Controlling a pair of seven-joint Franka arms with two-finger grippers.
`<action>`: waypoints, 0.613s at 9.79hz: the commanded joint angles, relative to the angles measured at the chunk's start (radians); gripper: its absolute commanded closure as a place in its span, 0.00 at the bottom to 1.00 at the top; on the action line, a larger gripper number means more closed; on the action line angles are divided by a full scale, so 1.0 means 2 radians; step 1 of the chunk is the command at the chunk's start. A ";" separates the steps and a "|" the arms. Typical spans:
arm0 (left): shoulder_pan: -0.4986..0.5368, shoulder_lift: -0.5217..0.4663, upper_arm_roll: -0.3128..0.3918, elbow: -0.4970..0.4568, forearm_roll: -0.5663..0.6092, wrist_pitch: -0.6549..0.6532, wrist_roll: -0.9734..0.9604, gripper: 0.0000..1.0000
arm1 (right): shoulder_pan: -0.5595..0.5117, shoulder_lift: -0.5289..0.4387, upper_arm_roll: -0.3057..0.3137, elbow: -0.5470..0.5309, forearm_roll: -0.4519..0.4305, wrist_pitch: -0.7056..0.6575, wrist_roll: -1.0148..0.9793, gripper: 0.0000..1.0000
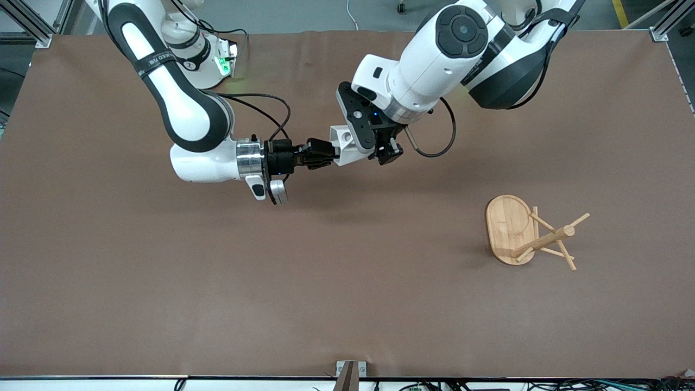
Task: Hang cup on rack
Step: 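Grasp the cup rim with the left gripper from the right gripper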
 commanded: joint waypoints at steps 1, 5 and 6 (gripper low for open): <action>-0.008 0.018 0.000 -0.007 0.013 -0.007 0.001 1.00 | -0.003 -0.026 0.007 -0.006 0.021 0.040 0.007 0.00; 0.002 0.018 0.004 -0.008 0.013 -0.018 -0.003 1.00 | -0.029 -0.038 0.002 -0.014 -0.108 0.130 0.008 0.00; 0.010 0.018 0.004 -0.008 0.013 -0.019 -0.006 0.99 | -0.036 -0.040 0.000 -0.024 -0.142 0.157 0.008 0.00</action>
